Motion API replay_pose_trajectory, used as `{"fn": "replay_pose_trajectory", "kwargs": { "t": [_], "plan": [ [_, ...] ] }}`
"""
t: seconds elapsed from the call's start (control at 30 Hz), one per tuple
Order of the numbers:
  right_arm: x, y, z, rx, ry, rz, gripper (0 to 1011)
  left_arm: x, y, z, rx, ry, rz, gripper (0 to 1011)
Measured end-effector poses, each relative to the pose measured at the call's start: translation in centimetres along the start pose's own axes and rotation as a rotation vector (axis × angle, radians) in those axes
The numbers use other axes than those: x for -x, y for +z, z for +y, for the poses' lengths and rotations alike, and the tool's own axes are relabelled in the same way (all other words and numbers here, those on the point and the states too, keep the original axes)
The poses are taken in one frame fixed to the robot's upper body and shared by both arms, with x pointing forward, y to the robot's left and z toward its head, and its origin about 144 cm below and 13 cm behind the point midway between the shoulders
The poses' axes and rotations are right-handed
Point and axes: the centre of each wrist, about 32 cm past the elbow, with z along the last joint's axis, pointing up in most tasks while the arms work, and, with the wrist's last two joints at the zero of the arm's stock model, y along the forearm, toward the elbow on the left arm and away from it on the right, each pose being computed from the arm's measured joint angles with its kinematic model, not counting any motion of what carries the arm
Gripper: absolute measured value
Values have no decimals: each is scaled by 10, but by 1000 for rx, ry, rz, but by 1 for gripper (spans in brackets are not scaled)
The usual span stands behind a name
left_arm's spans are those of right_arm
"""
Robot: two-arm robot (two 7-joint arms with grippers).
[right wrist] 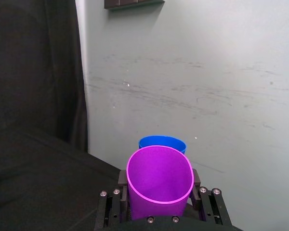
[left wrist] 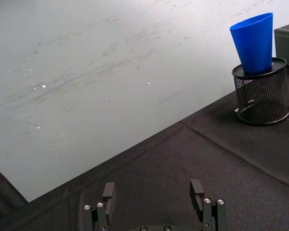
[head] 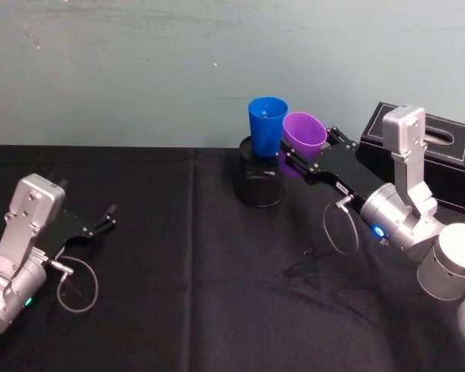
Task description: Pick up one cup with a gripper and tap it against the other cup.
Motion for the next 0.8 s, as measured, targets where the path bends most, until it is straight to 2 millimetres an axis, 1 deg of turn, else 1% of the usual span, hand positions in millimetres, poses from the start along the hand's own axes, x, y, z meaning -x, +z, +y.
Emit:
{"fn": "replay_pose_trajectory", "kwargs": {
  "t": [0.43, 0.8],
  "plan": [
    [-6, -1, 16, -12, 18, -9, 729, 0, 0, 0, 0, 0, 0, 1011],
    [-9, -3, 24, -12, 38, -6, 729, 0, 0, 0, 0, 0, 0, 1011]
  ]
}}
